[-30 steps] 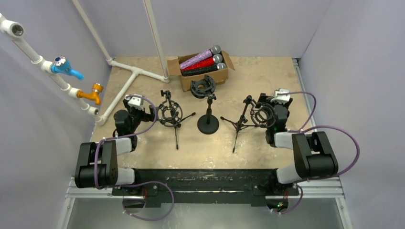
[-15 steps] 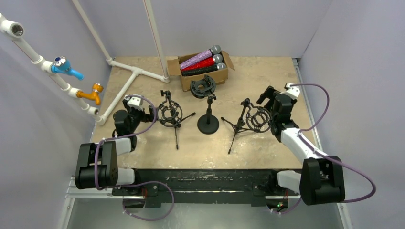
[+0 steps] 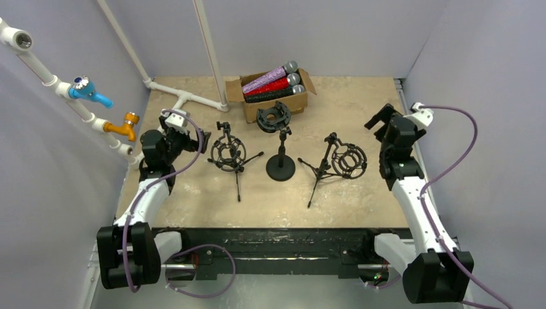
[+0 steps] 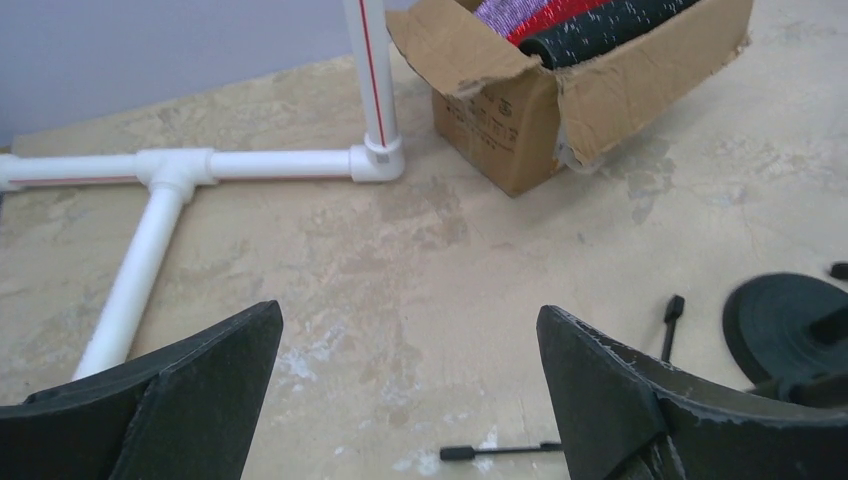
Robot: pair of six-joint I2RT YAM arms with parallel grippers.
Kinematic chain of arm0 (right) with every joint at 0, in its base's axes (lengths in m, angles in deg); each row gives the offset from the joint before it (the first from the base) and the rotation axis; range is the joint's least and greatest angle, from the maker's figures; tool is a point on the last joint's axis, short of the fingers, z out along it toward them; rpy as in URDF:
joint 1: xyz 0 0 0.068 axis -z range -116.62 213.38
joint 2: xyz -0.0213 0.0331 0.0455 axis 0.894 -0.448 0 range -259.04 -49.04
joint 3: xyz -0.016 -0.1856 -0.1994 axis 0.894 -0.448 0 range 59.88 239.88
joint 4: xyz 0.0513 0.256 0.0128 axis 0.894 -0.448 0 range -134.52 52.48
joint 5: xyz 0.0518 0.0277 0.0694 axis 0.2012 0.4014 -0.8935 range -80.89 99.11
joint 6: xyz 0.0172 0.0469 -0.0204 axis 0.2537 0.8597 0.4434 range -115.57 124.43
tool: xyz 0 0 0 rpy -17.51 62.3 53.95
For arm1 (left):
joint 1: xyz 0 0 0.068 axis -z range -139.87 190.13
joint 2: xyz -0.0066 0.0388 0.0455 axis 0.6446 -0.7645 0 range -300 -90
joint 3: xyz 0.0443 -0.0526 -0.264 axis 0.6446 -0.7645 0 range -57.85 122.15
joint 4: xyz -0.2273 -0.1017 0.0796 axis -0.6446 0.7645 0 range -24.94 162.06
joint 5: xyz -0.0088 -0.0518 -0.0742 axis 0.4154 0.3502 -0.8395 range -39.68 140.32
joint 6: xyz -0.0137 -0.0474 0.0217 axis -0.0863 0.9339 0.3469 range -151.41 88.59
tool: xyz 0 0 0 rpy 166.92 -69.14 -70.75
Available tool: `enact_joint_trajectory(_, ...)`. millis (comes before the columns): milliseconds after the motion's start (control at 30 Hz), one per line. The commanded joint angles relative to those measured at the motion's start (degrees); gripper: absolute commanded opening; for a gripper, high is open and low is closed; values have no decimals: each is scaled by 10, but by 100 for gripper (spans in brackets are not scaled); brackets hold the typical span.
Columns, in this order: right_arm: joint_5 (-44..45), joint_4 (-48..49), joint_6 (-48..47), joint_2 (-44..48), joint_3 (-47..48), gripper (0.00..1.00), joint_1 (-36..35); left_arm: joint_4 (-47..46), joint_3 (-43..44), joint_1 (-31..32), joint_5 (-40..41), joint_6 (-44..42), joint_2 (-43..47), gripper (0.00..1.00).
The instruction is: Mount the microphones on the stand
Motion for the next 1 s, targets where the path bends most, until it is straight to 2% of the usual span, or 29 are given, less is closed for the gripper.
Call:
enact_joint_trajectory(0,11,-67,-44,18,104,99,6,161,46,-5,-44,-26,28,100)
enact_joint_trajectory(100,-39,-79,-78,25,145,99,5,263,82,-7,-75,-39,47,100)
enact_joint_trajectory(167,-111,-97,-101,21,175,99,4,328,99,-7,-96,-58,53,100)
enact_joint_trajectory(267,-205,-152,-146,8,226,98,-5,385,113,-10,-110,-83,61,100)
enact_joint_trajectory(433,-309,-230,-211,29,284,97,-53,446,132,-16,-131,-111,65,100)
enact_joint_trajectory(633,-317,-326,-255,11,348,96,-166,481,149,-17,-165,-113,64,100)
enact_joint_trajectory(867,-336,-401,-290,5,369,92,-208,515,153,-17,-202,-139,63,100)
enact_joint_trajectory(967,-305,-441,-292,-11,387,89,-222,549,162,-16,-230,-166,63,100)
